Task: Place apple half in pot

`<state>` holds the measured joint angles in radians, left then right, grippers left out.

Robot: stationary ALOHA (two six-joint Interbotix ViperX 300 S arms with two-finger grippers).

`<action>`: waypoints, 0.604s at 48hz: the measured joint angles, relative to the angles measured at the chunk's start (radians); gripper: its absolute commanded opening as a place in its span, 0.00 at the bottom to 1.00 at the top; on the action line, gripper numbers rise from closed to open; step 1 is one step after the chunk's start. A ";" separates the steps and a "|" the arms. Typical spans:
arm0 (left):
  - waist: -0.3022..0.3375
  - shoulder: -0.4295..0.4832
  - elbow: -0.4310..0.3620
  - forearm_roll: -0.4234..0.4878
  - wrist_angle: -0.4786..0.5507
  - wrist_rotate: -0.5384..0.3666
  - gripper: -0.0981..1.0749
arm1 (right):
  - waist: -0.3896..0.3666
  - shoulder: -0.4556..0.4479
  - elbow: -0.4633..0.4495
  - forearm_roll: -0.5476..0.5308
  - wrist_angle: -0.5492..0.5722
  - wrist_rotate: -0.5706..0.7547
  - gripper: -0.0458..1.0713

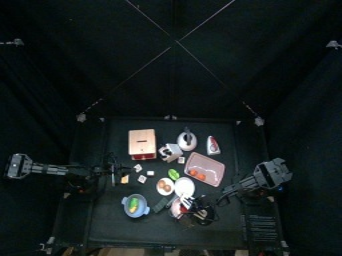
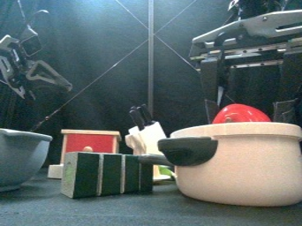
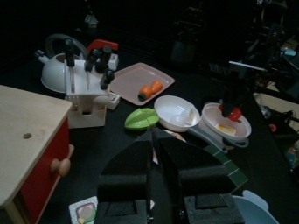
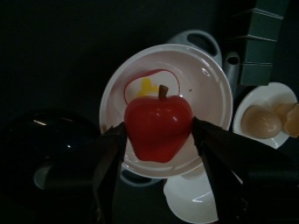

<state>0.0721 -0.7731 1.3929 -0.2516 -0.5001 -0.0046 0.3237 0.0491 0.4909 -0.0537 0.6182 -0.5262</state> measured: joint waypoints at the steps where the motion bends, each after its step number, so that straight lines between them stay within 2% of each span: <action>1: 0.000 0.000 0.002 0.000 0.002 0.000 0.51 | -0.003 0.000 -0.002 0.005 0.002 0.000 0.63; 22: 0.002 0.002 0.000 0.000 0.002 0.000 0.51 | -0.081 -0.057 -0.014 0.098 0.023 -0.005 0.59; 29: 0.002 0.002 0.000 0.000 0.002 0.000 0.51 | -0.095 -0.063 -0.017 0.169 0.029 -0.061 0.59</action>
<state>0.0736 -0.7716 1.3929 -0.2516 -0.4985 -0.0046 0.2286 -0.0138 0.4740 0.1150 0.6473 -0.5875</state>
